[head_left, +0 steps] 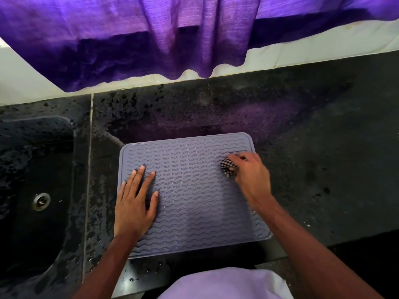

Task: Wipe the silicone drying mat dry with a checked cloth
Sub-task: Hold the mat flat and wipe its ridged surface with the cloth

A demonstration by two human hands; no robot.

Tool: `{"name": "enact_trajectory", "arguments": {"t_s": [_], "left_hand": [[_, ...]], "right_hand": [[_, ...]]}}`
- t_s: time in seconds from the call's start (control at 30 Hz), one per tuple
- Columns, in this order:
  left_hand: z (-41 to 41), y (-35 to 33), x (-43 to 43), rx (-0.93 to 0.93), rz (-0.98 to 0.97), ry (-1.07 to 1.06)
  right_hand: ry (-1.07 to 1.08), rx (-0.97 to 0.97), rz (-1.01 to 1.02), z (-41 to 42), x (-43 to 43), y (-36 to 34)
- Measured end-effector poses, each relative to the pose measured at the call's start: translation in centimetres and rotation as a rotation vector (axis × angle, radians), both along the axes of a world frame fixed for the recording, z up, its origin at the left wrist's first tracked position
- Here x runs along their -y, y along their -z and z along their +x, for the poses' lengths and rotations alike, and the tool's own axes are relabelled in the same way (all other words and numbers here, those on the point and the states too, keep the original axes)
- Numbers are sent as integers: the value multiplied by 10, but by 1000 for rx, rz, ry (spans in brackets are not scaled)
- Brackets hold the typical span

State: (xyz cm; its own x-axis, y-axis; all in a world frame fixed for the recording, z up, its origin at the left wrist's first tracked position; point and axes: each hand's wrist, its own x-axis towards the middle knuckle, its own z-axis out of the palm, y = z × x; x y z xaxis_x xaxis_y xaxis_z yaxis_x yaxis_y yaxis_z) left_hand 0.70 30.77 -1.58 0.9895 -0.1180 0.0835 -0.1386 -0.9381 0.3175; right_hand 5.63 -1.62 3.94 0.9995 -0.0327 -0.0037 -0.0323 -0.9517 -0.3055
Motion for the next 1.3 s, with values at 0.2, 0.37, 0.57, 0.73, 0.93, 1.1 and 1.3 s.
{"name": "enact_trajectory", "arguments": {"t_s": [0.2,0.37,0.57,0.73,0.93,1.1,1.3], "left_hand": [[1,0,0,-5,-5,-12],[0,0,1,-9,7,-12],[0,0,1,2,11,-4],[1,1,-1,-2,10,5],[0,1,-2,-6,4,2],[0,2,-2,-7,11,-1],[0,2,-1,-3,32,1]], "right_hand": [[210,-13,-58,-6,57,-5],[234,75,85,-12,45,-9],[-288,65,217,-36,-54,1],[-386,33,98,-43,-51,15],[-273,33,-33,-45,10,6],[-97,15,-113,-49,66,0],[73,-20,-134,-47,82,-15]]}}
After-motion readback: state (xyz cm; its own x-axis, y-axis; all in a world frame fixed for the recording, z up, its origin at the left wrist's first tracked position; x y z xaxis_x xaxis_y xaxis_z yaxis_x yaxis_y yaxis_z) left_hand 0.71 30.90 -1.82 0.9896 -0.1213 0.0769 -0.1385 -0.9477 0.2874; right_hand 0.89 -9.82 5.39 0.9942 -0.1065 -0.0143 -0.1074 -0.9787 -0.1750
